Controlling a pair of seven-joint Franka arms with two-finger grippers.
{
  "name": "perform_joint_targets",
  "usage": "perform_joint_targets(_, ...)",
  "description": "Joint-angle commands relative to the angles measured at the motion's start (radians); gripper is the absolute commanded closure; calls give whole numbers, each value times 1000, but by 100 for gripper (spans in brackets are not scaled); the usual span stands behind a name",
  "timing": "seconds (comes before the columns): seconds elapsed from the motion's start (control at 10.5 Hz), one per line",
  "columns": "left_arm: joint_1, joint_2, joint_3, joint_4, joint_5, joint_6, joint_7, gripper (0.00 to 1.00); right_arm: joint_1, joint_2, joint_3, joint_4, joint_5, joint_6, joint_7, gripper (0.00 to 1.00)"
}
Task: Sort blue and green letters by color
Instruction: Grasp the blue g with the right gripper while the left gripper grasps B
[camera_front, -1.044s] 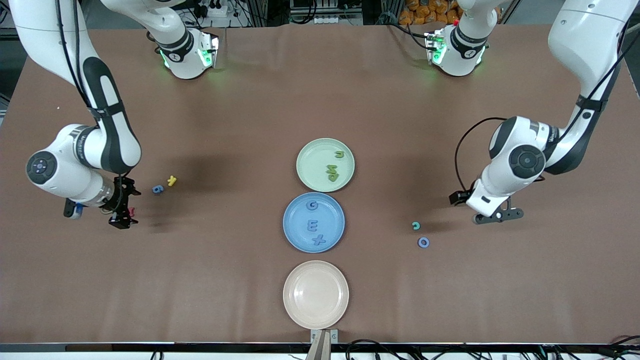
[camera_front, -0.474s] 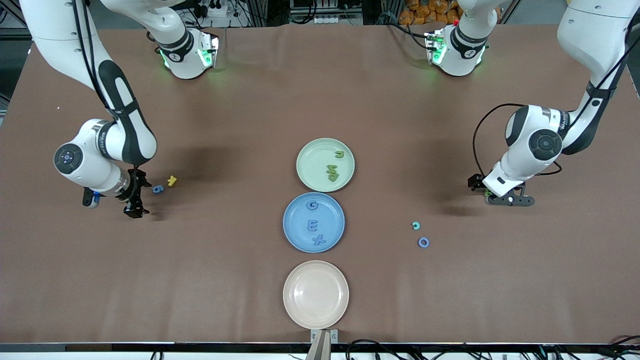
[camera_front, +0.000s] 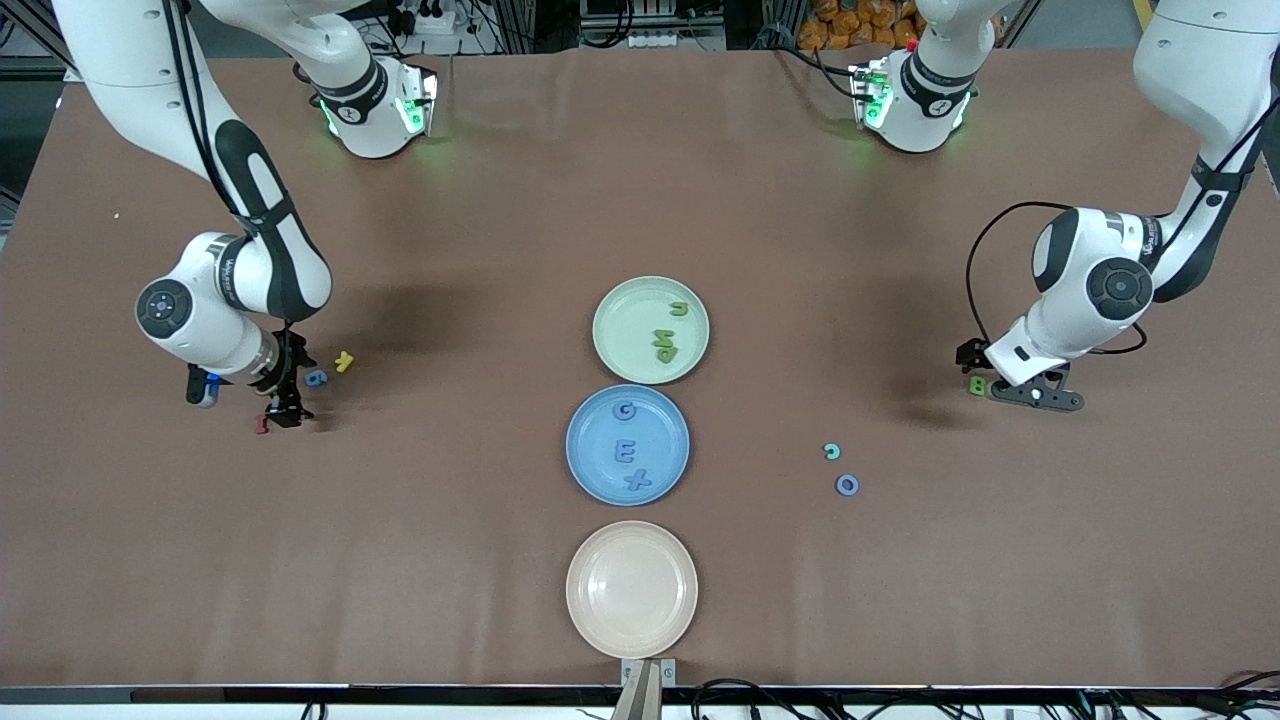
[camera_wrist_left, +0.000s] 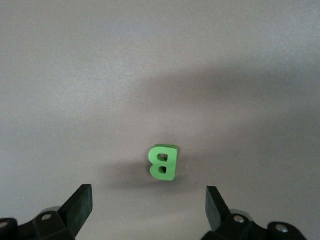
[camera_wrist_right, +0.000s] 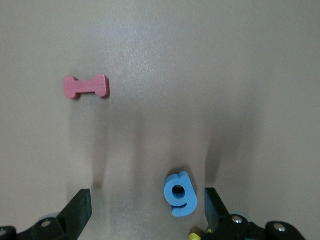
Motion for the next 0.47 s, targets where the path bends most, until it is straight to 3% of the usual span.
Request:
perform_joint_targets(0.0,6,-6,-5,-20,-13,28,63,0,2,-37,8,-69,-12,48,19,0)
perform_joint_targets(0.28,32,-5,-5,-21,-13,29,139,0,4,-40,8,-81,-12,51,19,3)
perform_joint_targets(0.38,33,-2,-5,-21,-13,31,158,0,4,-39,8,-86,-12,59,17,13)
